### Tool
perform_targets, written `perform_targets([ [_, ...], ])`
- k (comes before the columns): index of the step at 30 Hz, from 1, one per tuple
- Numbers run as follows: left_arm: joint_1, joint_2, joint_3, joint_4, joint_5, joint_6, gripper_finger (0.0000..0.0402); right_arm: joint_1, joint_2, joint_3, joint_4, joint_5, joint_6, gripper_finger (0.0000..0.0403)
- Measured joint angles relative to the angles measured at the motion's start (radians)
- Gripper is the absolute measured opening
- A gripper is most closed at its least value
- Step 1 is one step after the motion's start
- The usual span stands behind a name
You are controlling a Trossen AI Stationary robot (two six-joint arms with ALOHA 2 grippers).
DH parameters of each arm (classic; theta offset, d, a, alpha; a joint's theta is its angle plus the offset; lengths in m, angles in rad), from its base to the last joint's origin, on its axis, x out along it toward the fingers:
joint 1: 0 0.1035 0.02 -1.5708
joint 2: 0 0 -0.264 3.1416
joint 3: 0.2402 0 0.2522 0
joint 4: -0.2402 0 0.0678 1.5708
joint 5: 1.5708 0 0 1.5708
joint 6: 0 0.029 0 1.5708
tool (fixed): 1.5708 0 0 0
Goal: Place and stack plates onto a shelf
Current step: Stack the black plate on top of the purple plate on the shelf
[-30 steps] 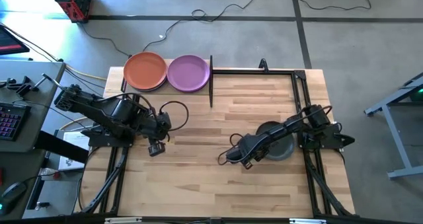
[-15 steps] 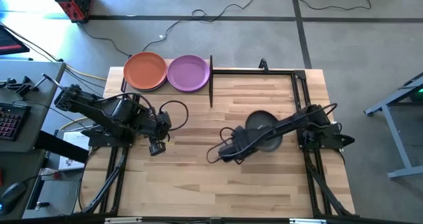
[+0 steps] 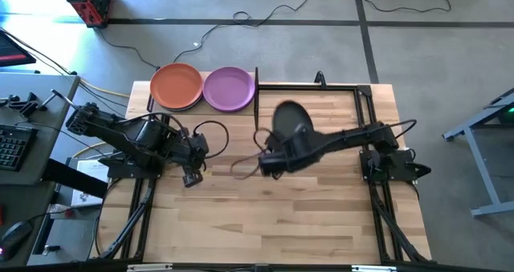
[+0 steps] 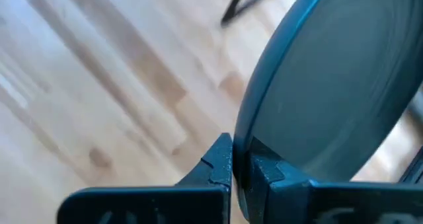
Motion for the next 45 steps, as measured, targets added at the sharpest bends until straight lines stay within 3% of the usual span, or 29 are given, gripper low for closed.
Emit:
perform_targets([
  [6, 0.044, 0.0, 0.0, 0.068, -0.01, -0.002, 0.0, -0.101, 0.0, 0.156, 0.001, 0.112, -0.285, 0.0],
  [15, 0.119, 0.0, 0.0, 0.136, -0.009, -0.091, 0.0, -0.291, -0.004, 0.291, 0.131, 0.109, -0.834, 0.0],
  [23, 0.125, 0.0, 0.0, 0.06, 0.112, -0.176, 0.0, -0.413, -0.01, 0.278, 0.343, -0.091, -1.283, 0.0],
  [28, 0.097, 0.0, 0.0, -0.024, 0.121, -0.296, 0.0, -0.463, -0.008, 0.278, 0.435, -0.179, -1.494, 0.0],
  [40, 0.038, 0.0, 0.0, -0.053, 0.09, -0.488, 0.0, -0.518, 0.027, 0.278, 0.543, -0.435, -1.864, 0.0],
  [45, 0.029, 0.0, 0.0, -0.036, 0.069, -0.523, 0.0, -0.517, 0.066, 0.277, 0.517, -0.431, -1.968, 0.0],
])
